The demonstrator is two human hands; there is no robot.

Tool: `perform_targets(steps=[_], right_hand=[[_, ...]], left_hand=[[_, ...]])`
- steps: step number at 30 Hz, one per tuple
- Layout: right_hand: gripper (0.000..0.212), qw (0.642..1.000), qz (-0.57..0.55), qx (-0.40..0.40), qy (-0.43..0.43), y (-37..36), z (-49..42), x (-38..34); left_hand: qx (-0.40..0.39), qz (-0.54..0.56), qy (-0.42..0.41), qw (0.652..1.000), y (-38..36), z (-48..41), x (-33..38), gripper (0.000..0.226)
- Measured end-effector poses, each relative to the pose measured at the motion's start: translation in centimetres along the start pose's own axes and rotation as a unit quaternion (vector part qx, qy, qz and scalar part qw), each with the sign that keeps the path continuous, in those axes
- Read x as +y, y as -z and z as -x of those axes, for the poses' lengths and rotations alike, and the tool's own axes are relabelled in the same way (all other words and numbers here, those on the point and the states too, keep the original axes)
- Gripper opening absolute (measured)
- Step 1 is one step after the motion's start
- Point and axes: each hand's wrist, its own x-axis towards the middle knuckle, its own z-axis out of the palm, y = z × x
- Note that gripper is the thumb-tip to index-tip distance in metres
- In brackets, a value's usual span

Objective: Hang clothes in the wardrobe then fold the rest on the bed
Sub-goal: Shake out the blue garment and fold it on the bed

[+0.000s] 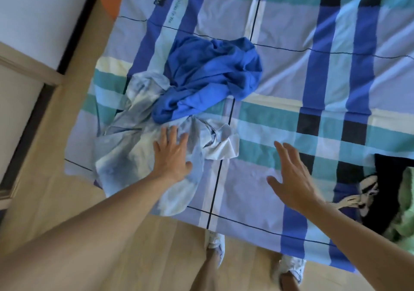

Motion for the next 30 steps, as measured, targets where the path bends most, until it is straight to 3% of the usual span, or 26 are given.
perform_targets(steps=[9, 13, 16, 18, 20, 22, 27, 30], right_hand=[[0.110, 0.983, 0.143, 0.015, 0.116, -0.6, -16.2, -14.1], [0.131, 0.938, 0.314, 0.045, 0.143, -1.7, -23.8, -18.3], [0.142, 0.900, 0.424, 0.007, 0.104, -2.7, -28.1, -18.4], [0.120, 0.890, 0.447, -0.030, 0.087, -2.7, -29.5, -18.0], [0.073, 0.902, 0.417, -0.027, 0.112, -1.6, -29.7, -17.5], [0.044, 0.922, 0.369, -0.029, 0.116, 0.0, -29.2, -17.2], [0.020, 0.917, 0.301, -0.263, 0.012, 4.4, -24.1, -16.1], [0.036, 0.946, 0.152, -0.284, -0.048, 7.5, -19.7, -13.5]], left_hand=[[-0.054, 0.047, -0.057, 0.996, -2.4, -2.0, -3.0, 0.087], [-0.047, 0.025, -0.075, 0.996, -3.8, -3.0, -4.0, 0.088], [-0.040, 0.017, -0.085, 0.995, -4.4, -3.6, -4.5, 0.091], [-0.033, 0.018, -0.086, 0.996, -4.8, -4.0, -4.7, 0.091], [-0.037, 0.016, -0.085, 0.996, -4.7, -4.0, -4.7, 0.089], [-0.050, 0.012, -0.084, 0.995, -4.4, -4.1, -4.6, 0.087], [-0.107, 0.007, -0.053, 0.993, -2.7, -4.0, -3.9, 0.087], [-0.140, 0.040, -0.025, 0.989, 0.3, -3.0, -2.8, 0.079]])
